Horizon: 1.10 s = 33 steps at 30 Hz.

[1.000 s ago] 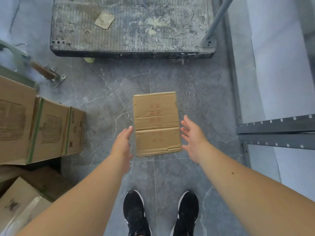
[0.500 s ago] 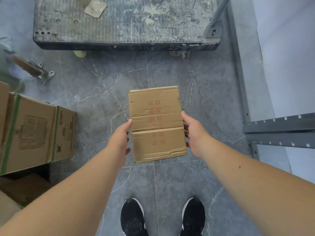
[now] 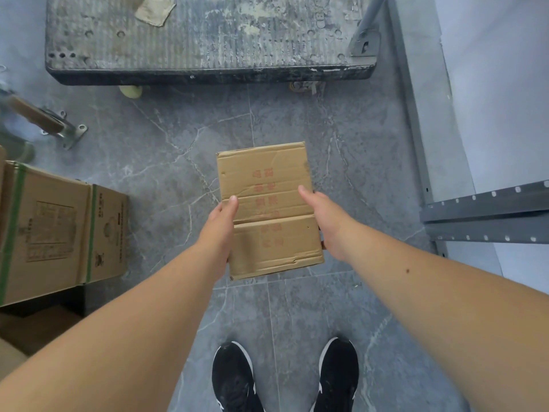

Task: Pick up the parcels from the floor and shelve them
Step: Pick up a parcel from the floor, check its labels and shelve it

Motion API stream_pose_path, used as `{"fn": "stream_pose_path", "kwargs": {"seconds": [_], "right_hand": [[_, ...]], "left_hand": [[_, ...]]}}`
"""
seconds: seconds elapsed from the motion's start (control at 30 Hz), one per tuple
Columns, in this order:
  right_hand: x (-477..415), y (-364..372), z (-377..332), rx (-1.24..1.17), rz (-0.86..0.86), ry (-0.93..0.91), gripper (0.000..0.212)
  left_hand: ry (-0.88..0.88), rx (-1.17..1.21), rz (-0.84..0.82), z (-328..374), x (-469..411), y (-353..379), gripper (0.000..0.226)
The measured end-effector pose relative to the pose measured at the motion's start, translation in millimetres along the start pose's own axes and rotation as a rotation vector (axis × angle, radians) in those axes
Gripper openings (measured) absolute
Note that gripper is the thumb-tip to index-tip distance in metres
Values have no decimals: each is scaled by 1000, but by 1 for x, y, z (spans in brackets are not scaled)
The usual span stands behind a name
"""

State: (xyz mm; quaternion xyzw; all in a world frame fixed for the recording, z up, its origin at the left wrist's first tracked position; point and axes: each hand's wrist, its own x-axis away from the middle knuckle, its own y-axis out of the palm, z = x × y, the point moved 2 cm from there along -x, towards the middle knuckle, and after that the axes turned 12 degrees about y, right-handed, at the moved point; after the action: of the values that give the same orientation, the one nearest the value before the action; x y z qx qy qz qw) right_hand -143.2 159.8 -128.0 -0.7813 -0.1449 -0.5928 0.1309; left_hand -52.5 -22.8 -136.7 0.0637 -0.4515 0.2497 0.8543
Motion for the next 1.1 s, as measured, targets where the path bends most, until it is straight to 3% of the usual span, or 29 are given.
{"fn": "stream_pose_path", "kwargs": {"seconds": [0.13,0.33,0.47,0.57,0.63,0.7,0.93,1.1], "right_hand": [[17,0,1,28,-7,-14,71],[31,-11,3,65,-18,3,103],[58,-15,-3,98,-19,-11,103],[84,-17,-16,112,-36,-40,77],[99,-19,-25,125,-34,-57,73],[115,-21,-35,139,-31,-77,78],[185,-29,-79,134,-57,-179,122],[253,-36,-121,134,-65,-268,121]], "left_hand": [[12,-52,-14,5,6,3,77],[26,-77,-45,15,27,2,91],[27,-79,-48,28,49,2,98],[46,-65,-33,46,69,2,90],[58,-69,-20,61,80,0,88],[88,-73,-9,79,94,-1,84],[178,-29,7,153,150,-2,79],[273,-29,-7,215,199,-6,89]]}}
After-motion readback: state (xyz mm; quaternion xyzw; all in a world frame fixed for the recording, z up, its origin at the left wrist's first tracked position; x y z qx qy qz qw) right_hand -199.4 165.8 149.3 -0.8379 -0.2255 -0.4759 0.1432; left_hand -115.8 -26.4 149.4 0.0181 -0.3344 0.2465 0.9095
